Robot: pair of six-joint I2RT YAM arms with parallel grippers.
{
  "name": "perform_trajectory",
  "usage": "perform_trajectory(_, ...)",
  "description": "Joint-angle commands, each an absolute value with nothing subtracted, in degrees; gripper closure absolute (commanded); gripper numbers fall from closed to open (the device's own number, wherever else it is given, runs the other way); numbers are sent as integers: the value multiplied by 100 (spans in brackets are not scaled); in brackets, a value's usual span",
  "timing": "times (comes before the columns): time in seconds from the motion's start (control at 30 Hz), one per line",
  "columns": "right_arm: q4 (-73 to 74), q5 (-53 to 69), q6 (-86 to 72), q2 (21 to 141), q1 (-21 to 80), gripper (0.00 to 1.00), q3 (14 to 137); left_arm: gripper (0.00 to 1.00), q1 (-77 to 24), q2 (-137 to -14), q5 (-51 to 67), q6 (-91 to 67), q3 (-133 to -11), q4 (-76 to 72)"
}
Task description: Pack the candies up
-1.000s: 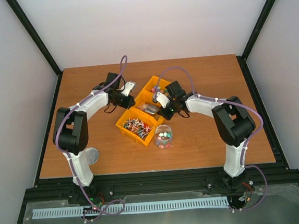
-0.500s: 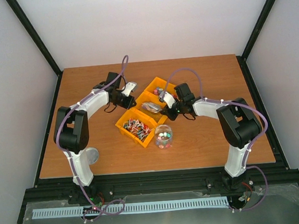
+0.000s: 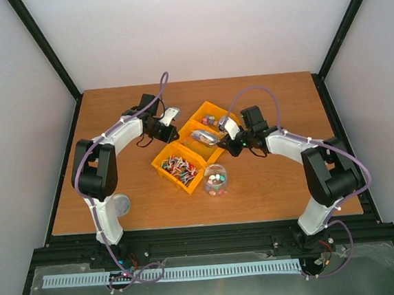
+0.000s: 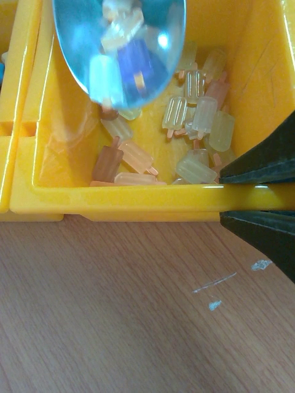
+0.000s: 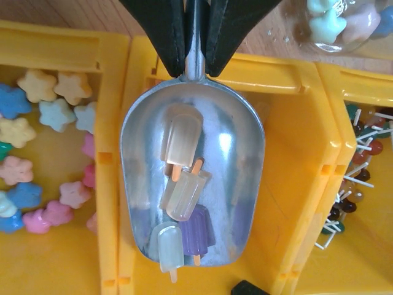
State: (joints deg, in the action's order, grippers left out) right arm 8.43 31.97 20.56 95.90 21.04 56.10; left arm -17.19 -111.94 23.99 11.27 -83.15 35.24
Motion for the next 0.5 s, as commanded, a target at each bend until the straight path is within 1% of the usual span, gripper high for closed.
perform_trajectory(0.0, 999, 3647, 2422, 9158, 1788, 97, 5516, 99, -1619, -11386, 2341, 1266, -8543, 3756)
perform_trajectory(0.2, 1829, 4363, 3305, 8574, 1434, 97, 5580, 99, -1617, -11409, 2318, 1260, -8615, 3798)
perform_trajectory(0.33, 2719, 4688, 4091, 8207, 1239, 97, 5706, 99, -1617, -11411, 2307, 1252, -8609, 3803)
perform_trajectory(0.47, 3684, 4770, 5004, 7771, 1221, 97, 5810, 99, -1617, -11434, 2308, 1239, -8646, 3806)
